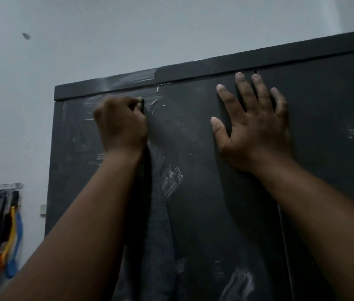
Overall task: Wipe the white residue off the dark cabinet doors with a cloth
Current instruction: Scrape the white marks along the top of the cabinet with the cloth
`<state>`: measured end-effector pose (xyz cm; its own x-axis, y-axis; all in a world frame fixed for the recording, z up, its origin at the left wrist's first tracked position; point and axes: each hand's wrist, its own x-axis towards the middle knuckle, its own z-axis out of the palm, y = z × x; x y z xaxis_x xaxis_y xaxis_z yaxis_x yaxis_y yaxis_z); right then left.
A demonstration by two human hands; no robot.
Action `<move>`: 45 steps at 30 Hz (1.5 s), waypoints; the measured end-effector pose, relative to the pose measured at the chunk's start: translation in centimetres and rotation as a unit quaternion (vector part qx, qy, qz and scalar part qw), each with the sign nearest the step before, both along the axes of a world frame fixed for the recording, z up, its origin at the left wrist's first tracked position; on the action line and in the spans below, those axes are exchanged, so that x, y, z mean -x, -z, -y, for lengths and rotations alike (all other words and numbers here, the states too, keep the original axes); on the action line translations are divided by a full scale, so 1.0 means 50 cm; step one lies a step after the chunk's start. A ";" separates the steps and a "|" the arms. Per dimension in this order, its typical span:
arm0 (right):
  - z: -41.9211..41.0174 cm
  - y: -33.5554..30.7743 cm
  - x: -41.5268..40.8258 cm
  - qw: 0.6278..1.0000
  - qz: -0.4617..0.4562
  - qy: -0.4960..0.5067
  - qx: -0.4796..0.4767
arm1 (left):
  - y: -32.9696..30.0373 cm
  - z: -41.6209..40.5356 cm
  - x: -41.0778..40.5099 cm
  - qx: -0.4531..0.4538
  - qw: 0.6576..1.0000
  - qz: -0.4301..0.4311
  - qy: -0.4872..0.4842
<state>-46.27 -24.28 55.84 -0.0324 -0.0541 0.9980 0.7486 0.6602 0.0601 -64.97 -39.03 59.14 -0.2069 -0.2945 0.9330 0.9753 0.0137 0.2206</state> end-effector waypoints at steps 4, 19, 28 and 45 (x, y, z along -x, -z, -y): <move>0.007 0.003 0.013 1.000 -0.016 0.001 0.013 | 0.011 -0.021 -0.025 0.034 0.997 -0.067 0.013; 0.040 -0.089 0.058 0.999 -0.021 0.002 0.044 | -0.066 -0.019 -0.007 0.046 0.994 -0.096 -0.012; 0.032 -0.116 0.033 1.000 -0.011 0.015 0.005 | -0.079 -0.017 -0.002 0.033 0.996 -0.078 0.000; 0.022 -0.127 0.021 1.000 0.020 0.002 0.024 | -0.062 -0.030 -0.040 0.032 0.991 -0.126 0.024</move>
